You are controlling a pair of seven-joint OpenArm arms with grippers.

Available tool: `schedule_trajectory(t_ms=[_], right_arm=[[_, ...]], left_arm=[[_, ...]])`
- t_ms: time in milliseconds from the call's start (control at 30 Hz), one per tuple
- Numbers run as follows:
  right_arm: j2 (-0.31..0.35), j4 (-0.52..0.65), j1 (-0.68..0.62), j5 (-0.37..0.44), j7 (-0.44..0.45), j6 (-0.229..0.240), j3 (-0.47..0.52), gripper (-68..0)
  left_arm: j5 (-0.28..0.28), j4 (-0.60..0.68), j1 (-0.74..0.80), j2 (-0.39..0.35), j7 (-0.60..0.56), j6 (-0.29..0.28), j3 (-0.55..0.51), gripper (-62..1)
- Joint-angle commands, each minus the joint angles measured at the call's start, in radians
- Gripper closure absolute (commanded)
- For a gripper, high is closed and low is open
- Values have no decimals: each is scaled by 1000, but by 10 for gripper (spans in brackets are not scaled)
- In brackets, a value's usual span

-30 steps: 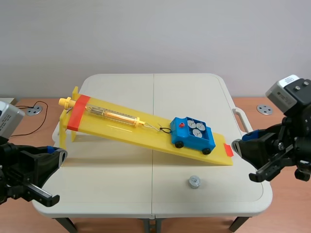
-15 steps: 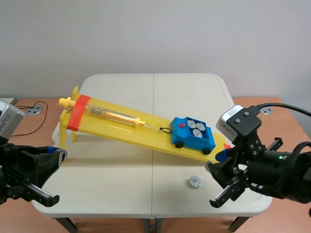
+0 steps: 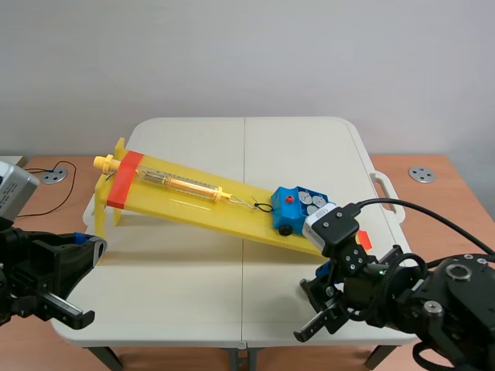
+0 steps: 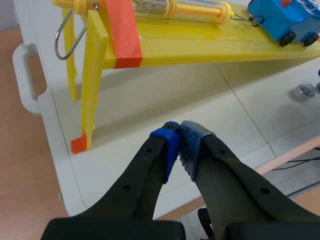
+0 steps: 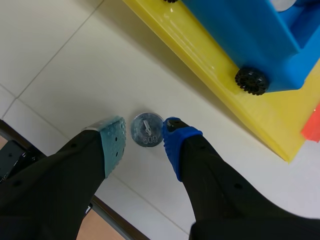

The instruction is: Place the four metal weights on the blue cart on the ramp.

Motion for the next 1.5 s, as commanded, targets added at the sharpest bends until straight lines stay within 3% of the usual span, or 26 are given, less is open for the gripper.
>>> schedule_trajectory(t_ms=[0,433,567,667,900,1067,1200,1467], right_arm=[[-2,56,81,35,146,-45,11,-200],[-48,-63,121,7,153,-80,-36,-200],[-48,-72,121,7,124,-100,-36,-138],[-48,-72,121,7,105,-102,-36,-132],[-47,-91,121,3,76,-106,-36,-9],[-29,-103,121,12,83,-105,-35,-6],[12,-45,103,64,77,-105,-32,-6],[89,208,-35,179,42,-93,57,-6]], left_arm=[[-59,59,-22,5,-104,-33,-13,-29],[-59,59,-22,5,-103,-33,-13,-29],[-59,59,-22,5,-103,-33,-13,-29],[-59,59,-22,5,-103,-33,-13,-29],[-59,59,-22,5,-104,-33,-13,-29],[-59,59,-22,5,-104,-33,-13,-29],[-59,59,-22,5,-103,-33,-13,-29],[-59,59,-22,5,-104,-33,-13,-29]])
